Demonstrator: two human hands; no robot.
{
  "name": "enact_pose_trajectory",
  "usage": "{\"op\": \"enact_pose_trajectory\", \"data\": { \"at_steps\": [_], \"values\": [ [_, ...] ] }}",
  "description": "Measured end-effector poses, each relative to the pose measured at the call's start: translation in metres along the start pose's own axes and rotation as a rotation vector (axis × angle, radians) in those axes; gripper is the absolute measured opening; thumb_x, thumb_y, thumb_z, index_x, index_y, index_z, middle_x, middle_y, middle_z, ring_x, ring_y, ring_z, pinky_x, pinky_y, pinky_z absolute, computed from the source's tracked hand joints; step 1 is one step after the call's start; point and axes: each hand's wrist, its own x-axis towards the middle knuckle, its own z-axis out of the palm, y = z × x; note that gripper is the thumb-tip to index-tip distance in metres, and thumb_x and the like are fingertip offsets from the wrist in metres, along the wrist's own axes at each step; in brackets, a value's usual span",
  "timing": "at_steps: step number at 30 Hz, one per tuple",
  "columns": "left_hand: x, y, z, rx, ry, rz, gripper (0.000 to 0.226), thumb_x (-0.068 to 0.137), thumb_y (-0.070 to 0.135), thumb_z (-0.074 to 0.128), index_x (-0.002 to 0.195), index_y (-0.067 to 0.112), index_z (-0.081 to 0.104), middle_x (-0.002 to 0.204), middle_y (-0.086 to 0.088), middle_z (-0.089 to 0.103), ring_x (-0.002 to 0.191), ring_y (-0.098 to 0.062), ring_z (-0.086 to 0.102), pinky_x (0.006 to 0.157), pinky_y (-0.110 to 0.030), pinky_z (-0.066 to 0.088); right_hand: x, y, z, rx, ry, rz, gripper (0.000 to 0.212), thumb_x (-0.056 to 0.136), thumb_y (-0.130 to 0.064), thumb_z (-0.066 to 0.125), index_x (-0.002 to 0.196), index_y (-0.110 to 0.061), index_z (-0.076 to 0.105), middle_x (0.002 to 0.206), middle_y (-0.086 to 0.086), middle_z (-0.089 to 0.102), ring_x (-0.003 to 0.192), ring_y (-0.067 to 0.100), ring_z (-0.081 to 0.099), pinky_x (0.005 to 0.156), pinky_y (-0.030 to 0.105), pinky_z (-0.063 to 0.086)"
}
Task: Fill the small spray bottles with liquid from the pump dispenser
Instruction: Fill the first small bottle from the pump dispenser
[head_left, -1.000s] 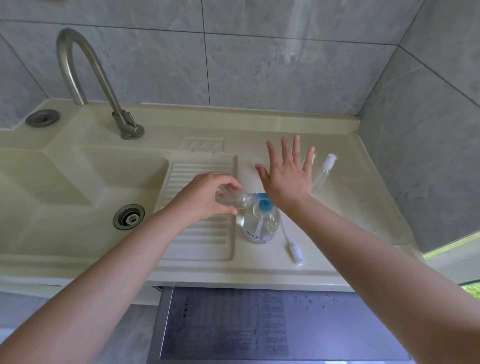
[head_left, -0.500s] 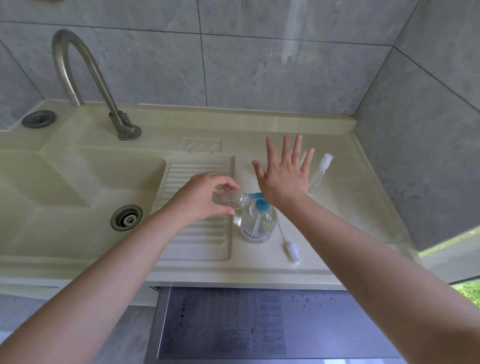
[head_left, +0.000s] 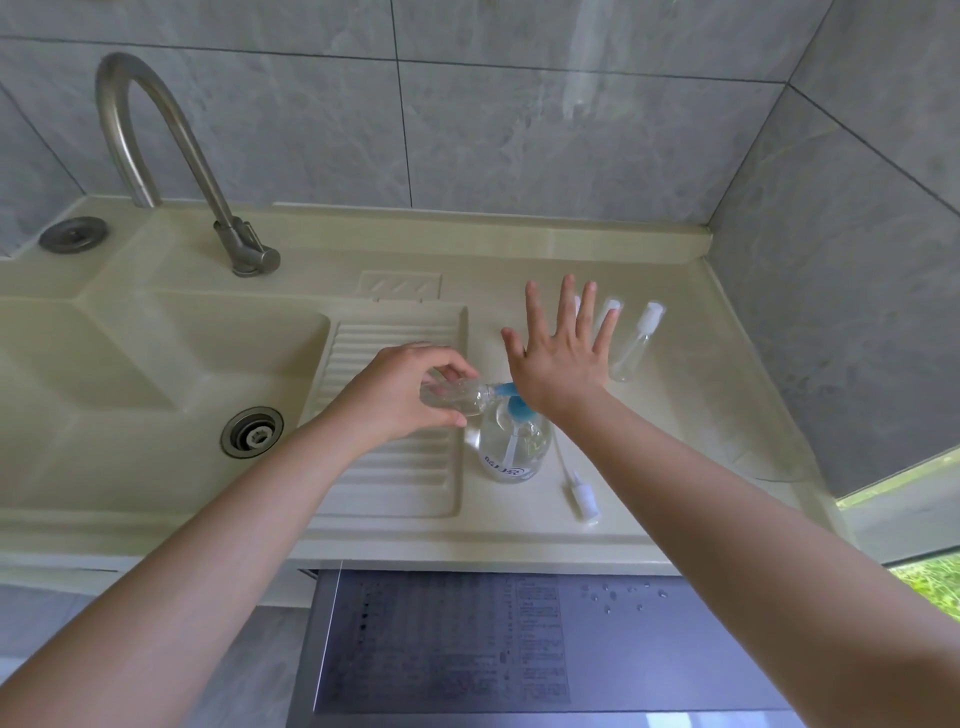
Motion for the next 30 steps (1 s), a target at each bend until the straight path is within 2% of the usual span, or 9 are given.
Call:
{"op": "enact_pose_trajectory", "data": {
  "at_steps": [2, 7, 11, 15, 25, 30],
  "values": [
    [0.000, 0.000, 0.001, -0.010, 0.007, 0.001, 0.048, 0.064, 0.024, 0.091, 0.106, 0.036, 0.069, 0.104, 0.014, 0.066, 0.087, -0.003, 0.065, 0.067, -0.002, 0.037, -0.001, 0.000, 0.006, 0.073, -0.039, 0.029, 0.063, 0.104, -0.054, 0.012, 0.159, -0.032, -0.009, 0.165, 0.012, -0.021, 0.149, 0.032, -0.028, 0.119, 0.057, -0.016],
    [-0.001, -0.002, 0.002, -0.030, 0.025, 0.009, 0.048, 0.064, 0.021, 0.091, 0.105, 0.035, 0.070, 0.104, 0.012, 0.067, 0.087, -0.005, 0.066, 0.069, -0.003, 0.039, 0.001, 0.004, 0.004, 0.044, 0.017, 0.026, 0.066, 0.103, -0.056, 0.013, 0.159, -0.030, -0.010, 0.165, 0.013, -0.022, 0.149, 0.033, -0.028, 0.119, 0.057, -0.016],
    [-0.003, -0.004, 0.001, -0.033, 0.029, 0.005, 0.050, 0.063, 0.023, 0.091, 0.106, 0.036, 0.069, 0.104, 0.013, 0.067, 0.087, -0.004, 0.066, 0.076, -0.012, 0.047, 0.003, 0.000, -0.001, 0.027, 0.018, 0.006, 0.066, 0.103, -0.055, 0.013, 0.159, -0.030, -0.010, 0.165, 0.014, -0.021, 0.149, 0.034, -0.029, 0.118, 0.058, -0.017],
    [-0.003, -0.007, 0.003, -0.039, 0.031, -0.011, 0.050, 0.063, 0.023, 0.091, 0.105, 0.037, 0.069, 0.104, 0.014, 0.067, 0.086, -0.002, 0.066, 0.071, -0.005, 0.042, 0.000, 0.000, 0.004, 0.011, 0.047, -0.028, 0.062, 0.104, -0.049, 0.013, 0.160, -0.029, -0.005, 0.166, 0.014, -0.016, 0.150, 0.034, -0.026, 0.119, 0.059, -0.016],
    [-0.002, -0.003, 0.003, -0.033, 0.036, -0.002, 0.050, 0.063, 0.023, 0.091, 0.107, 0.034, 0.069, 0.104, 0.012, 0.067, 0.085, -0.003, 0.066, 0.072, -0.003, 0.041, 0.002, 0.000, -0.005, 0.026, 0.083, -0.102, 0.063, 0.106, -0.045, 0.021, 0.160, -0.025, -0.004, 0.165, 0.016, -0.016, 0.150, 0.036, -0.025, 0.119, 0.057, -0.016],
    [-0.002, 0.000, 0.006, -0.042, 0.023, -0.008, 0.048, 0.065, 0.020, 0.090, 0.107, 0.030, 0.070, 0.103, 0.012, 0.066, 0.086, 0.000, 0.064, 0.073, -0.001, 0.040, -0.003, -0.001, 0.007, 0.017, 0.109, -0.122, 0.061, 0.106, -0.049, 0.019, 0.161, -0.025, 0.007, 0.167, 0.014, -0.005, 0.151, 0.035, -0.021, 0.120, 0.056, -0.014]
  ]
}}
